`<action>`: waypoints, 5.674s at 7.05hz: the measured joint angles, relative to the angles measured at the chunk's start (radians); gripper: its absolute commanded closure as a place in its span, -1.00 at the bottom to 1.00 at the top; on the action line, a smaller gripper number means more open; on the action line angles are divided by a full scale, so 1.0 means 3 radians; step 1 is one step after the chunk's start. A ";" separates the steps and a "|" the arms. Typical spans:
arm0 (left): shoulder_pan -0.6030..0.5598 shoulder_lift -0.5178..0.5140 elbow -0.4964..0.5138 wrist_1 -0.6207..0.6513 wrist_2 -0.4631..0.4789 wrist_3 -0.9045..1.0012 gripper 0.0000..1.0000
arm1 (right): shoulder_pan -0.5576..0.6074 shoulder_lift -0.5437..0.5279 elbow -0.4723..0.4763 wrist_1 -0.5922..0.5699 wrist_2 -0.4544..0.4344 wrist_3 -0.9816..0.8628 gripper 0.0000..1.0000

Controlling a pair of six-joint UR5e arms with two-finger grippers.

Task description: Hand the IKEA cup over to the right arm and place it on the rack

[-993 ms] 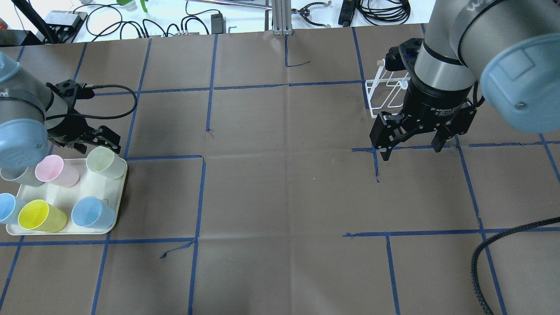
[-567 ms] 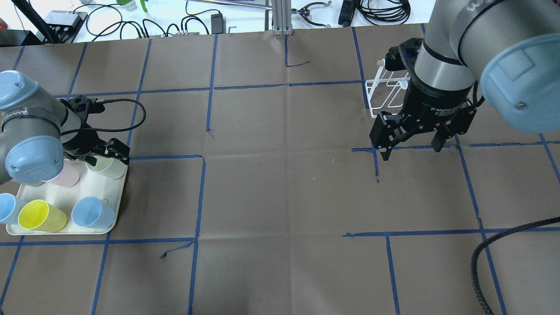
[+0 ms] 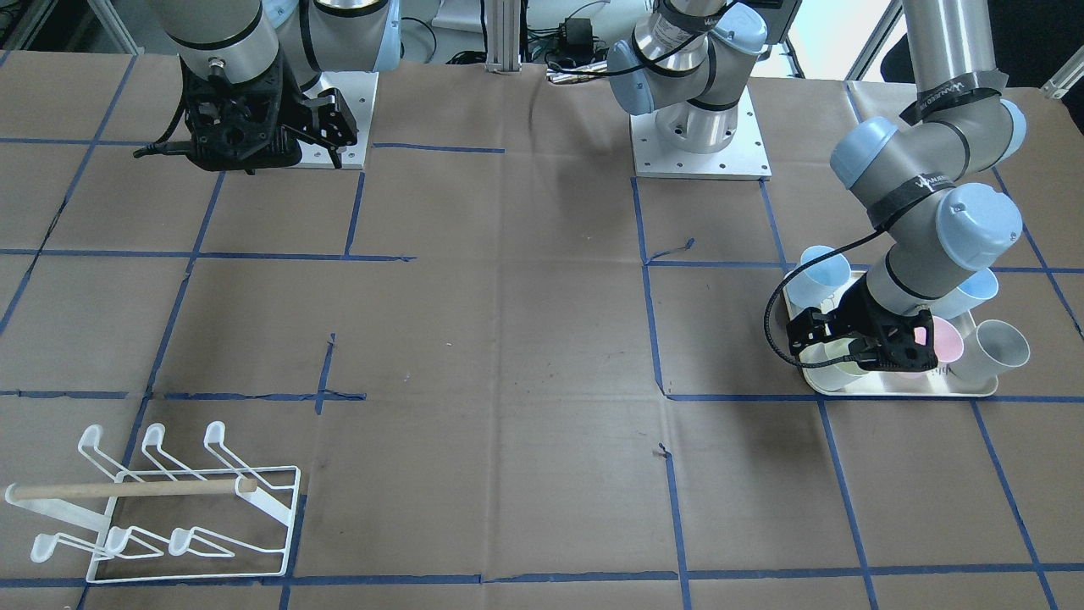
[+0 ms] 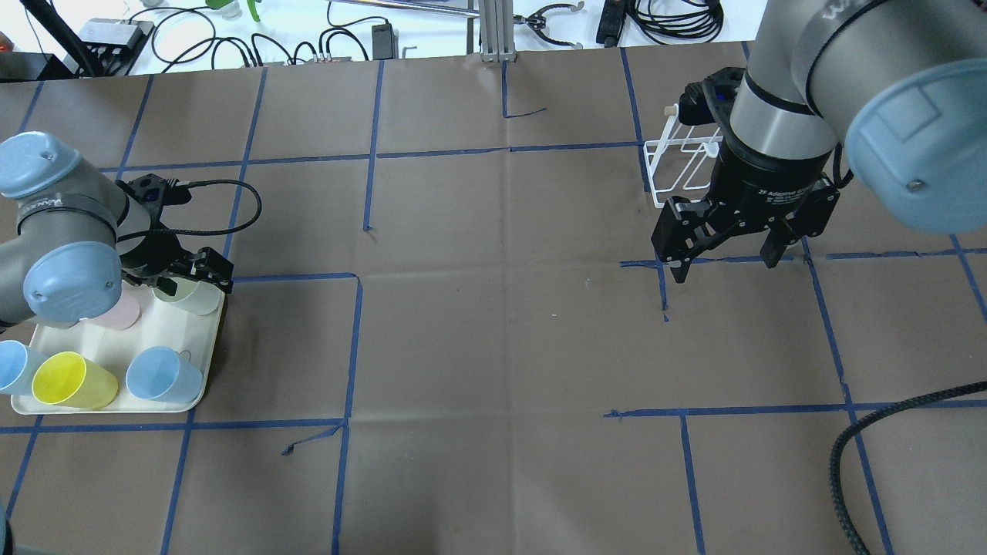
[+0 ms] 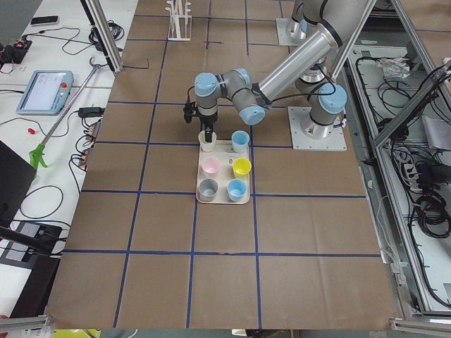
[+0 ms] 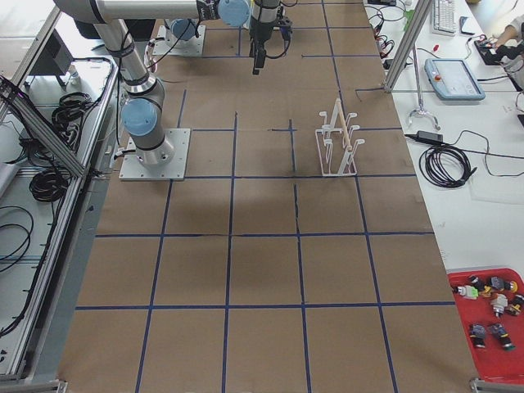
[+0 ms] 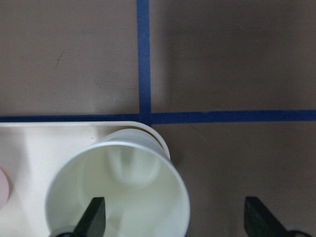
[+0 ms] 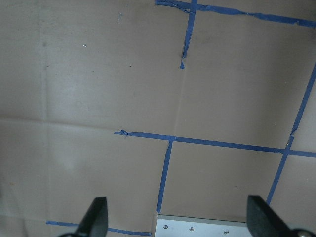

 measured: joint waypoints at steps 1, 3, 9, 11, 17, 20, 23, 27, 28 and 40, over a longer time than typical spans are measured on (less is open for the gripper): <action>0.0000 -0.0002 0.0009 0.0003 0.0004 0.0006 1.00 | 0.0000 0.0000 -0.0001 -0.0002 0.0000 0.0000 -1.00; 0.0000 -0.0001 0.0016 -0.0001 0.0010 0.0004 1.00 | 0.0000 -0.0001 -0.0004 -0.0005 0.0005 0.0000 -1.00; -0.0012 0.0169 0.0858 -0.1076 0.0169 -0.0011 1.00 | 0.0000 -0.0002 -0.0005 -0.0005 0.0011 0.0005 -0.99; -0.0052 0.0241 0.1453 -0.1835 0.0132 -0.0043 1.00 | 0.0000 0.0003 -0.0001 -0.0072 0.0096 0.0012 -0.99; -0.0414 0.0222 0.1614 -0.1368 -0.0421 -0.0045 1.00 | 0.0000 0.0029 0.0250 -0.1525 0.0573 0.0451 -0.99; -0.0523 0.0293 0.0748 0.0408 -0.1165 -0.0026 1.00 | -0.0003 0.0035 0.0940 -0.3107 0.1265 0.1057 -0.98; -0.0869 0.0215 -0.0040 0.2275 -0.1852 -0.0007 1.00 | -0.0003 0.0085 0.1378 -0.4348 0.1891 0.2163 -0.98; -0.1284 0.0061 -0.0471 0.3545 -0.2658 -0.0120 1.00 | -0.0001 0.0419 0.1818 -0.6351 0.2267 0.4612 -1.00; -0.1325 0.0038 -0.0622 0.3842 -0.2706 -0.0292 1.00 | -0.0001 0.0494 0.1888 -0.6599 0.2264 0.4996 -1.00; -0.1476 -0.0004 -0.0698 0.4192 -0.2697 -0.0722 1.00 | 0.0312 0.1197 0.1449 -0.6709 0.2087 0.5314 -0.98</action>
